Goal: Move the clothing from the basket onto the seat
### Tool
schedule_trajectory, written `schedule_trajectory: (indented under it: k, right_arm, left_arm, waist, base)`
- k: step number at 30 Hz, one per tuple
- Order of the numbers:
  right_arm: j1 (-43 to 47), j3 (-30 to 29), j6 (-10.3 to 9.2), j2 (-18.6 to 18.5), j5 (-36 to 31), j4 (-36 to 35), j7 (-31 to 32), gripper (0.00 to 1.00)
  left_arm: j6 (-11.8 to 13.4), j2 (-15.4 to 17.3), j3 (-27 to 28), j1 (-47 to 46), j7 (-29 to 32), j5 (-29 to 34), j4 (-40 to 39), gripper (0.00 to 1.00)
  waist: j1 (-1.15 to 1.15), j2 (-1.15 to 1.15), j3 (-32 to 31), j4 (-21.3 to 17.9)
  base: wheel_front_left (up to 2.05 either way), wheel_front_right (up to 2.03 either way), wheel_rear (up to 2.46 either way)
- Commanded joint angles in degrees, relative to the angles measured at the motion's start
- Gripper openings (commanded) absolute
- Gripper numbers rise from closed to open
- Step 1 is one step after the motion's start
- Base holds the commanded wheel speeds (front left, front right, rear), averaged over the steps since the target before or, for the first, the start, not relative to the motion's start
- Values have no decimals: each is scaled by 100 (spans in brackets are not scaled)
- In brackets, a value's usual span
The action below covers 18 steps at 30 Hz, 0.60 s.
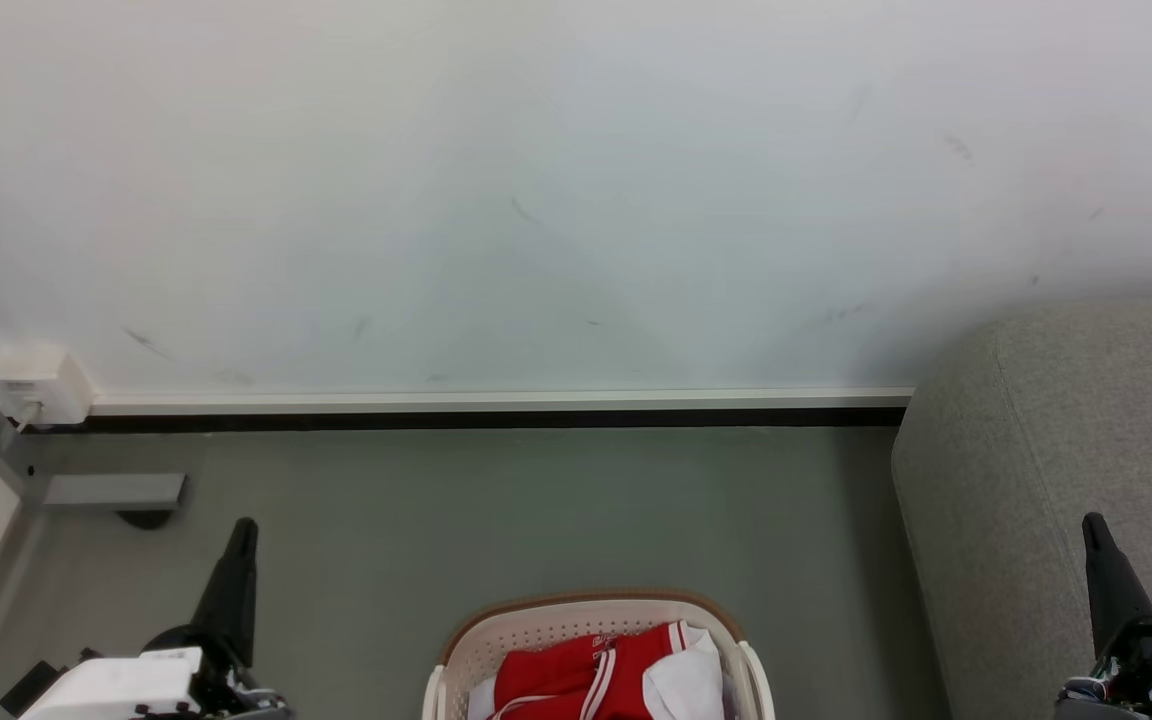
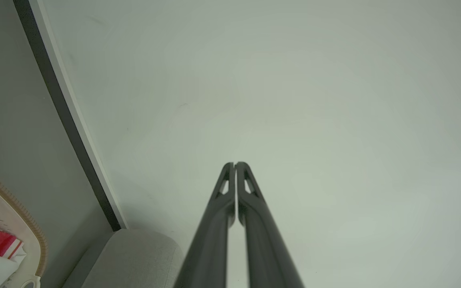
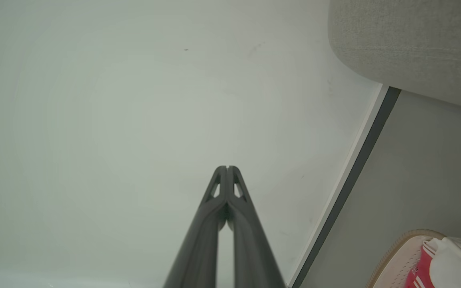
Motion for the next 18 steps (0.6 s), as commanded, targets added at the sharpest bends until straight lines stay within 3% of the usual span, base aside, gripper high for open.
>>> schedule_trajectory:
  k: [1, 18]
  right_arm:
    - [-12, 3, -13, -31, 70, -23, -21, 0]
    - [-12, 3, -13, -31, 70, -23, -22, 0]
  left_arm:
    - [-26, 14, 7, -26, 14, -82, -17, 0]
    - [-26, 14, 7, -26, 14, -82, -17, 0]
  waist:
    - [0, 0, 0, 0]
    - [0, 0, 0, 0]
  base:
    - [0, 0, 0]
    - [0, 0, 0]
